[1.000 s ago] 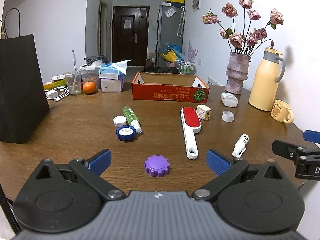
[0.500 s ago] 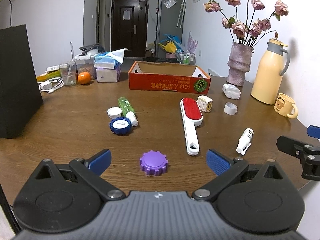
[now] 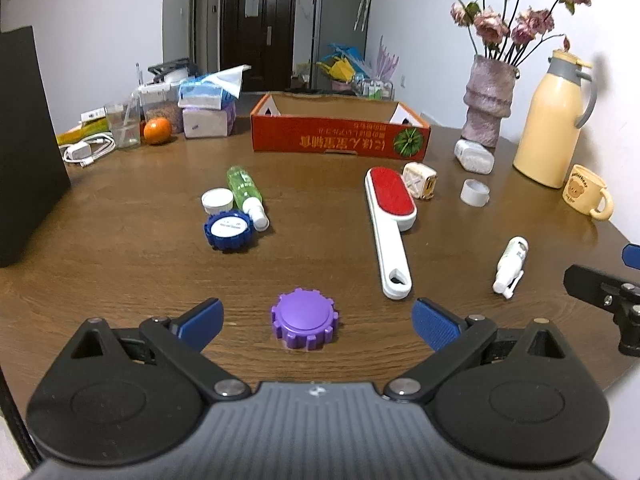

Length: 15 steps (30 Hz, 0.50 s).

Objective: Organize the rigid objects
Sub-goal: 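Move the left gripper to the purple gear cap and close on it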

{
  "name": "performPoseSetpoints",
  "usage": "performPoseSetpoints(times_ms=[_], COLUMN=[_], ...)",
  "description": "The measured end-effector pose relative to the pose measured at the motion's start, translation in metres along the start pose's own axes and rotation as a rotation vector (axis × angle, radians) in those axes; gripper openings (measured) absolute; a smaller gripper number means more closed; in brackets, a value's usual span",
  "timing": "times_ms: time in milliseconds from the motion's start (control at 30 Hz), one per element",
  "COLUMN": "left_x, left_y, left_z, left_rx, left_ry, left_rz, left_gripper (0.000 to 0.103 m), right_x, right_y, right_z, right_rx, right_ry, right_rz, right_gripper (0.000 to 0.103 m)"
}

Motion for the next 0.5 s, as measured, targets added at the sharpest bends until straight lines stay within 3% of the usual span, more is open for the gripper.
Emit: performPoseSetpoints(times_ms=[300,500], left_x=[-0.032,-0.054], left_y=[0.007,0.017], left_z=[-0.002,-0.003], left_rx=[0.009,0.018], left_ry=[0.009,0.015], left_rz=[-0.047,-0.091], left_gripper=[0.099,0.09], right_x=[-0.028,-0.048], right_y=[0.003,0.009], right_z=[0.008,0.012], right_rx=[-0.012,-0.022], right_ry=[0.007,0.013], right_rz=[-0.036,-0.068], right_gripper=[0.103,0.103])
Point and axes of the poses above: each gripper's, at about its wrist camera, not at the fingertips, and x roughly against the way its jaws point, z to its right, y to its underside, the point moved 8 cm from there along -x, roughly the way its jaws point, and after that the axes turned 10 degrees about -x, right-handed, at the moved point
